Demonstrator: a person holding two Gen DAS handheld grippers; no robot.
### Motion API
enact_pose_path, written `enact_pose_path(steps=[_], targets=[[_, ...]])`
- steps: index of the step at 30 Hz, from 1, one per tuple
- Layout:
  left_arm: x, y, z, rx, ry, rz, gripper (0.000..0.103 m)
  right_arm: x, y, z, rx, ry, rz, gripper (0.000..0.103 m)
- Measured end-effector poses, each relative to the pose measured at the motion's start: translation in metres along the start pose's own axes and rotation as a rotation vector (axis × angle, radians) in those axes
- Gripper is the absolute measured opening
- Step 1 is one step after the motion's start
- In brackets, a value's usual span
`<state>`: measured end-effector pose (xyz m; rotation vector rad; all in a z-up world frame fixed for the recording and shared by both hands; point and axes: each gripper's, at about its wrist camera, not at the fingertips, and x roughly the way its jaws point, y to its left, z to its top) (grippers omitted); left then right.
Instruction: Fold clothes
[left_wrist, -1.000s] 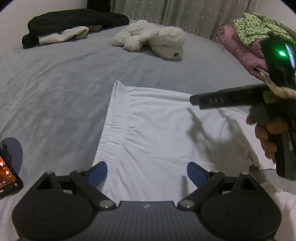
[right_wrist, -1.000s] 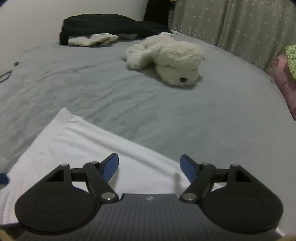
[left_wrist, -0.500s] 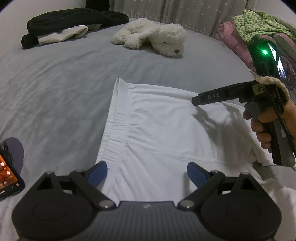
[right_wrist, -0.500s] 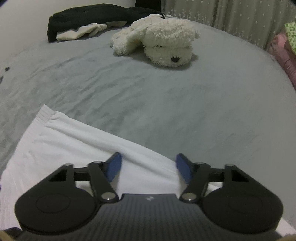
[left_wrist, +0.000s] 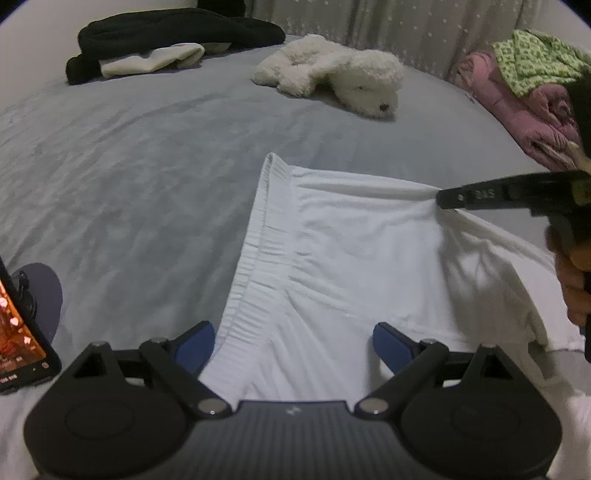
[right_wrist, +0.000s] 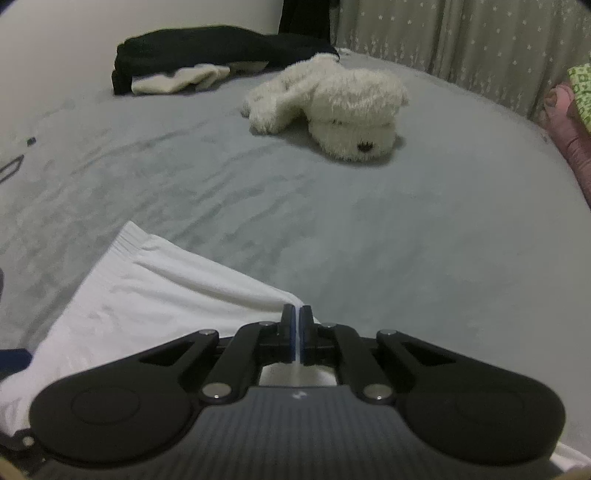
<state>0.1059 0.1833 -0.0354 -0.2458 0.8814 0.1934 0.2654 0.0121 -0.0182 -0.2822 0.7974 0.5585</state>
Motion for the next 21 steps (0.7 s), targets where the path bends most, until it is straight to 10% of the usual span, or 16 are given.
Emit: enact_pose_path(steps=[8,15,21], targets=[[-0.033,-0.003,0.005,0.037,-0.199,-0.037,0.063,-0.033,0.014,0.003,-0.023,-0.044,-0.014,0.002],[-0.006,0.008,0.003,-0.006,-0.020,-0.225,0.028,-0.064,0.023,0.004,-0.034,-0.085,-0.021,0.002],[0.010,0.016,0.000,-0.056,0.036,-0.201,0.025,-0.097,0.030,-0.003,-0.043,-0.124,-0.016,0.002]])
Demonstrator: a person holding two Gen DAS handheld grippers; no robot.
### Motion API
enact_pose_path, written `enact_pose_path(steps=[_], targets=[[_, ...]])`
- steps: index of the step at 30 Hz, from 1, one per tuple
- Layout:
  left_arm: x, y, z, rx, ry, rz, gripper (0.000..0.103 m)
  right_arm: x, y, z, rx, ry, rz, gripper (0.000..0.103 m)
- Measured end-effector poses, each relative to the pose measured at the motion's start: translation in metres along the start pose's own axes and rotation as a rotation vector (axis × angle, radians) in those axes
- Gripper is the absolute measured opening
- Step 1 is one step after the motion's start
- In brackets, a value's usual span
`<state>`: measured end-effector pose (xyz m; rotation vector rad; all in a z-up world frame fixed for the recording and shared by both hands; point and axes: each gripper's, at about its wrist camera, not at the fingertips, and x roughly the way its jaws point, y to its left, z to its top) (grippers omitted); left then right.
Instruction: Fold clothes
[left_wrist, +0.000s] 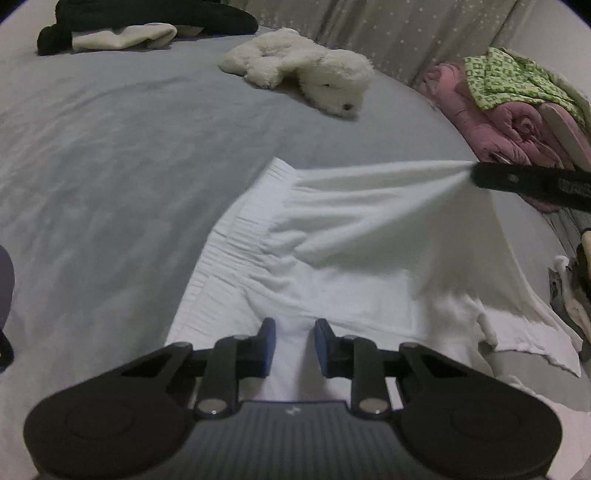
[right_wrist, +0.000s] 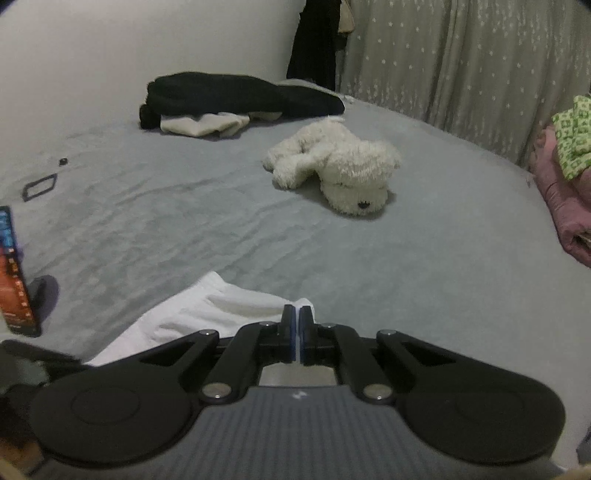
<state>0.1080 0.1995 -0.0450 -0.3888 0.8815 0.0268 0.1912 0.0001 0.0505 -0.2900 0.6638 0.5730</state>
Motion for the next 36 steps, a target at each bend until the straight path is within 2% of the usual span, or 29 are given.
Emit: enact_pose_path(steps=[9,14,18,24,28,33,35,36], targets=[[0.001,-0.008,-0.001,-0.007,0.001,0.027,0.025,-0.057,0.026,-0.031,-0.021,-0.057,0.027,0.002],[-0.002,-0.006,-0.002,0.006,0.001,0.031,0.025,-0.069,0.042,-0.058,-0.009,-0.038,0.061,0.002],[-0.005,-0.005,-0.004,0.007,0.002,0.033,0.025,-0.060,0.047,-0.082,0.041,0.011,0.099,0.002],[-0.008,-0.006,-0.007,0.029,0.002,0.031,0.025,-0.026,0.052,-0.115,0.117,0.112,0.147,0.002],[-0.011,-0.003,-0.009,0.042,0.001,0.013,0.025,-0.008,0.052,-0.119,0.130,0.191,0.162,0.002],[-0.017,0.007,-0.012,0.019,-0.009,-0.035,0.026,0.000,0.037,-0.120,0.212,0.222,0.221,0.002],[-0.020,0.010,-0.013,0.003,-0.012,-0.055,0.026,-0.003,0.032,-0.119,0.248,0.212,0.246,0.006],[-0.020,0.011,-0.013,-0.003,-0.014,-0.064,0.026,-0.004,0.030,-0.118,0.269,0.203,0.260,0.014]])
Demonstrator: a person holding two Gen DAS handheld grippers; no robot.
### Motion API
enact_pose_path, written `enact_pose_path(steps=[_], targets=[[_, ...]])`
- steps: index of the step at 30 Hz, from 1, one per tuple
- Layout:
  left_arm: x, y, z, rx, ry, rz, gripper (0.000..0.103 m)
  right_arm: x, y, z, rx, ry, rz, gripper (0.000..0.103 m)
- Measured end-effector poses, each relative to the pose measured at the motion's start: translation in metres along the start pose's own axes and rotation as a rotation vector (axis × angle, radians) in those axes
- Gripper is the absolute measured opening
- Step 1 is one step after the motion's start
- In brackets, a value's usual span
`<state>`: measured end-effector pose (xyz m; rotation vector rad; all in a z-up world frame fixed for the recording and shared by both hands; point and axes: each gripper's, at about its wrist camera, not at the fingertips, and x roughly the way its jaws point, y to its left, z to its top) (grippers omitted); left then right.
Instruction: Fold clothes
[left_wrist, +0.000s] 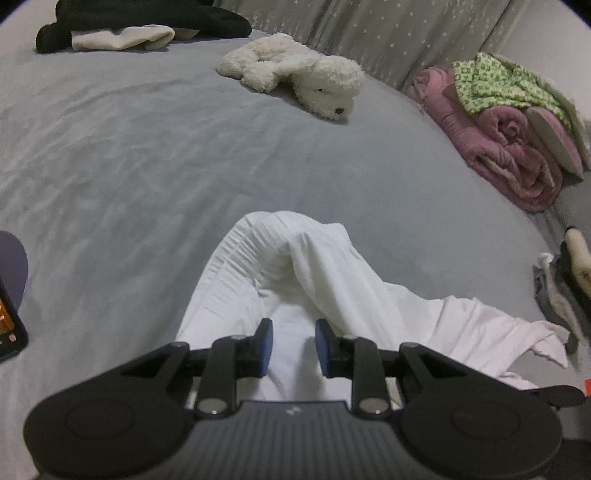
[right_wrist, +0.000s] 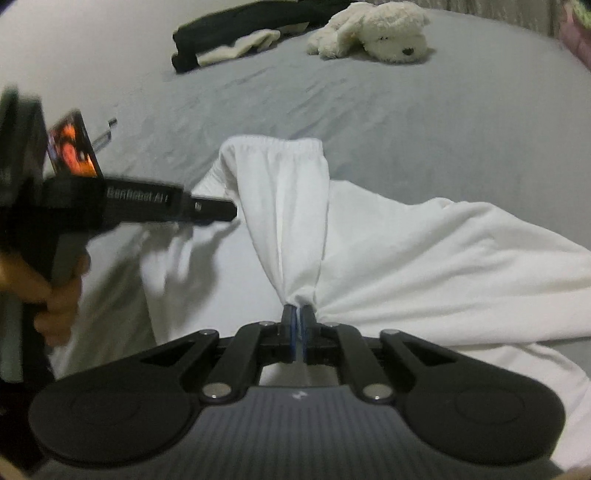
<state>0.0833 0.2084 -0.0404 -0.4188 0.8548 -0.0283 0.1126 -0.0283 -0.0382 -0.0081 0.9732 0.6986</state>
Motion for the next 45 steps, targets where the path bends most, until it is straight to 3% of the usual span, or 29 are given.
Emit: enact_pose_path(steps=[3,4,5,17,23,24,25,26,27,32,38,45], targets=[[-0.003,0.003,0.000,-0.014,-0.007,-0.024,0.026,-0.005,-0.008,0.006,0.056,-0.027,0.037,0.023],[-0.005,0.004,0.000,-0.016,-0.010,-0.032,0.026,-0.006,-0.011,0.008,0.075,-0.036,0.045,0.036],[-0.007,0.005,0.001,-0.017,-0.015,-0.040,0.026,-0.006,-0.013,0.011,0.089,-0.046,0.044,0.041],[-0.012,0.014,-0.001,-0.014,-0.010,-0.097,0.025,0.033,-0.033,0.068,0.164,-0.113,0.076,0.041],[-0.009,0.021,-0.002,-0.024,0.012,-0.099,0.025,0.059,-0.033,0.072,0.175,-0.121,0.099,0.043],[-0.007,0.024,-0.003,-0.032,0.020,-0.099,0.025,0.060,-0.032,0.071,0.181,-0.135,0.109,0.042],[-0.006,0.027,-0.003,-0.042,0.026,-0.100,0.025,0.061,-0.032,0.070,0.189,-0.146,0.120,0.029],[-0.005,0.028,-0.003,-0.047,0.029,-0.102,0.025,0.061,-0.031,0.069,0.199,-0.156,0.130,0.010],[-0.006,0.028,-0.003,-0.047,0.030,-0.101,0.025,0.061,-0.031,0.069,0.213,-0.162,0.139,0.007],[-0.011,0.030,-0.004,-0.049,0.033,-0.093,0.025,0.036,-0.018,0.068,0.218,-0.243,0.154,0.007],[-0.024,0.033,-0.004,-0.070,0.025,-0.102,0.025,-0.006,0.017,0.067,0.112,-0.320,0.142,0.006],[-0.045,0.030,-0.014,-0.053,0.031,-0.121,0.026,-0.020,0.062,0.047,-0.031,-0.318,0.149,0.006]])
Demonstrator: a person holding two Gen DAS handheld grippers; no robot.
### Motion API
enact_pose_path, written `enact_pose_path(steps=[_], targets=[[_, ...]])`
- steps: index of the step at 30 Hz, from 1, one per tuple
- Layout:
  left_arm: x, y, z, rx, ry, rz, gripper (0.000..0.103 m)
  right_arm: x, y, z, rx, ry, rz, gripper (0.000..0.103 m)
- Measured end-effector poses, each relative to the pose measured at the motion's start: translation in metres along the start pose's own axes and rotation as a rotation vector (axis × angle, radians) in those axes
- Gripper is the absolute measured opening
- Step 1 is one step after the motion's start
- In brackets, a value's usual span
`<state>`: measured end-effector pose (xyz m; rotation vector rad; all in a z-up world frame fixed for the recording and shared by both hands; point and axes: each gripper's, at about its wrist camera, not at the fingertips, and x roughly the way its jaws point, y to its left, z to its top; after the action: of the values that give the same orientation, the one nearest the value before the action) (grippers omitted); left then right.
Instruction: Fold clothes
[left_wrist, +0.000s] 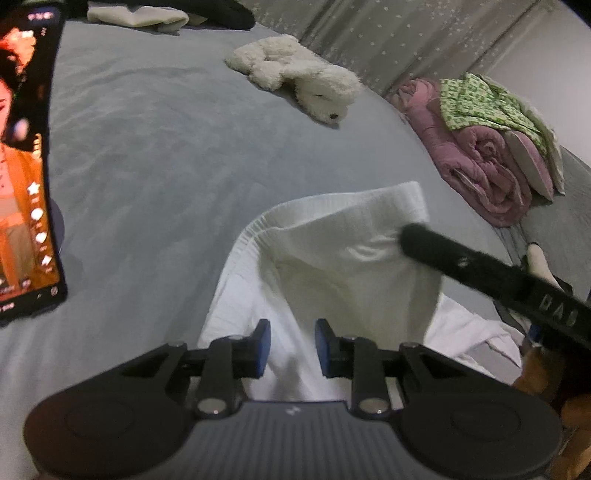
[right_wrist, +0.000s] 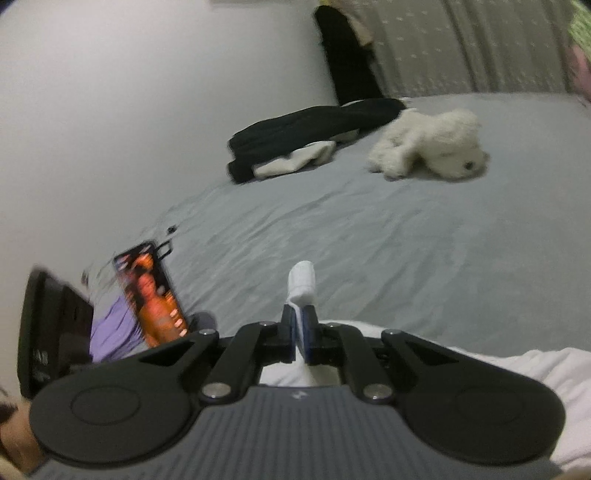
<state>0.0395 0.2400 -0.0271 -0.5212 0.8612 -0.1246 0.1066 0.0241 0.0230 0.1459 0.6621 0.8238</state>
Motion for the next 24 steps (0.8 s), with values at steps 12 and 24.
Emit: enact_pose_path(steps=[12,24], targets=[[-0.028,0.016,-0.021,0.074,0.034,0.087,0.028,0.031,0.032,-0.053,-0.101,0.169,-0.009,0.006],[-0.039,0.007,-0.022,0.096,0.003,0.077,0.029,0.036,0.030,-0.070,-0.012,0.245,0.002,0.016]])
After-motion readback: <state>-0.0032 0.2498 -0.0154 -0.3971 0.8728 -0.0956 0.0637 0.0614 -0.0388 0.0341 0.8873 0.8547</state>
